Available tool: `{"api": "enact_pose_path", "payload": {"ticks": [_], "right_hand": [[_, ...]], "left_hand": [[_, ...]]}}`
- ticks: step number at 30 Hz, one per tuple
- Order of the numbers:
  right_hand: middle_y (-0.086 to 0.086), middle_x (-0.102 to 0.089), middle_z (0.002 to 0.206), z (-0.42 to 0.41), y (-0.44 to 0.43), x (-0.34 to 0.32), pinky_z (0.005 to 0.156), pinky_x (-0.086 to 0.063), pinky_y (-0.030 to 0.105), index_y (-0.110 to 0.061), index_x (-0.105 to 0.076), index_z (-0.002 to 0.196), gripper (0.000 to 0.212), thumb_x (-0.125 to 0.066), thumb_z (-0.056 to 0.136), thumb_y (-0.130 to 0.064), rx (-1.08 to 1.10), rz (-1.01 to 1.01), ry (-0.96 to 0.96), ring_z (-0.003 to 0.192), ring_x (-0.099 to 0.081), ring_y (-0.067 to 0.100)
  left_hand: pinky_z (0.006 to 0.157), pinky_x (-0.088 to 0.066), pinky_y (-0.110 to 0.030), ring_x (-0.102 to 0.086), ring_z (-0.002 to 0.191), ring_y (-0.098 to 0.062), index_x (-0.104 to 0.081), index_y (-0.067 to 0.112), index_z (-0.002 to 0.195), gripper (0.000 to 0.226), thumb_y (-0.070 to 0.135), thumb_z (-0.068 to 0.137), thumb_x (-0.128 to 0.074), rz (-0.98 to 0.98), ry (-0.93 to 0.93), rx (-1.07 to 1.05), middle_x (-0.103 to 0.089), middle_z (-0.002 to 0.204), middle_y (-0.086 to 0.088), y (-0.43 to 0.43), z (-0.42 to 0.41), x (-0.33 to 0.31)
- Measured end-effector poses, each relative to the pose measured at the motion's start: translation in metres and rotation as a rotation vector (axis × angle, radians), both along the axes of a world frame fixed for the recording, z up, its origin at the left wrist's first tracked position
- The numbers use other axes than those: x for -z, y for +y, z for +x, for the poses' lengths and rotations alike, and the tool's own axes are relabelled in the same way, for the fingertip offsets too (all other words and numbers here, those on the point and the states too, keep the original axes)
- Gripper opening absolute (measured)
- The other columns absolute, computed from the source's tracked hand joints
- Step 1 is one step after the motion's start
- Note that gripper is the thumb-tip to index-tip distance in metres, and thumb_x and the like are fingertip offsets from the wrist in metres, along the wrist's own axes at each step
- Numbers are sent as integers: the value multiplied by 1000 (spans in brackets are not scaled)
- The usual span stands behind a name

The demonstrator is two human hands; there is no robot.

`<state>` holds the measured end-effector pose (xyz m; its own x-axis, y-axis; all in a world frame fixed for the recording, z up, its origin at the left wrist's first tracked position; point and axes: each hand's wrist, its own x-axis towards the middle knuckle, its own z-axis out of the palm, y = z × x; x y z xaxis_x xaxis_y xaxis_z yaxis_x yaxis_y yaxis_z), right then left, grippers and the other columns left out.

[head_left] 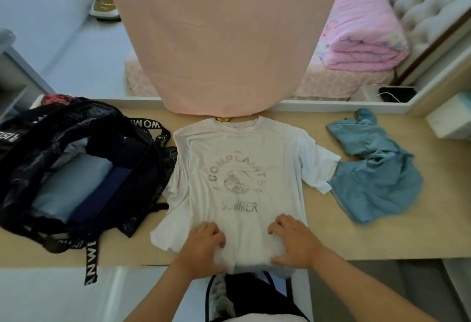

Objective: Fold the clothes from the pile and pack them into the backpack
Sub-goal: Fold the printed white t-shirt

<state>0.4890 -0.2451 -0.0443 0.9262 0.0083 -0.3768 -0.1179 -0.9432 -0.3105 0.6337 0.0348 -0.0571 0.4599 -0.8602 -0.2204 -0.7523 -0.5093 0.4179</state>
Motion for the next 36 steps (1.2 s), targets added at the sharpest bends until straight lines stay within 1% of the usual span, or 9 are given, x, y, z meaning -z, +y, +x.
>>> {"api": "enact_pose_path", "payload": {"ticks": [6,10,13,18,21,26,29,34,36], "right_hand": [[0,-37,147,-27,8,9,99,-42,34,-20,-57,130,60,-80,75,-28,33,-58,75,128,-41,19],[-1,-57,121,-28,15,5,80,-48,28,-19,-65,102,23,-75,82,-21,204,71,64,98,-57,15],[-7,-61,102,-24,11,-8,80,-47,27,-23,-60,92,2,-61,94,-22,234,172,55,90,-56,13],[-9,-61,84,6,-10,-47,71,-42,25,-23,-57,91,12,-50,100,-21,499,372,-3,78,-55,9],[-8,-61,89,40,-26,-65,78,-43,30,-26,-57,89,16,-48,99,-19,549,388,-41,87,-57,14],[4,-63,114,106,-57,-74,87,-48,34,-20,-55,123,23,-51,100,-20,732,270,-320,103,-60,24],[5,-50,136,122,-67,-63,104,-40,43,-24,-47,139,49,-59,92,-20,598,97,-268,124,-49,28],[-4,-44,143,114,-72,-33,108,-31,34,-32,-56,131,54,-63,79,-17,214,62,-26,133,-40,20],[-4,-36,148,113,-71,-20,111,-30,36,-37,-49,138,64,-68,78,-32,113,73,94,136,-34,18]], "left_hand": [[68,-42,-25,-45,82,-14,-51,30,75,57,27,35,-90,81,-80,-11,-47,95,9,24,-7,9],[68,-40,-25,-45,83,-11,-58,25,72,33,17,57,-86,40,-15,-16,-52,92,8,31,-5,9],[67,-40,-25,-41,76,-9,-49,25,86,18,12,87,-61,-3,119,-167,-44,82,11,28,-2,-10],[64,-45,-33,-53,67,-14,-32,50,89,38,17,98,-48,49,279,-199,-58,77,-2,11,37,-49],[77,-45,-30,-60,95,-22,-45,38,114,24,19,100,-44,152,283,-197,-62,108,1,-27,79,-80],[91,-42,-37,-53,116,-27,-50,23,132,42,12,91,-55,-59,-223,-458,-57,130,-4,-92,129,-109],[107,-35,-43,-35,136,-29,-40,27,143,59,18,89,-61,-39,-235,-364,-38,149,-4,-108,131,-92],[105,-35,-37,-31,137,-20,-52,36,132,50,37,85,-68,108,-53,-135,-38,148,4,-107,115,-37],[110,-29,-42,-20,142,-23,-40,37,141,78,52,73,-75,228,-89,-124,-24,154,2,-101,109,-23]]}}
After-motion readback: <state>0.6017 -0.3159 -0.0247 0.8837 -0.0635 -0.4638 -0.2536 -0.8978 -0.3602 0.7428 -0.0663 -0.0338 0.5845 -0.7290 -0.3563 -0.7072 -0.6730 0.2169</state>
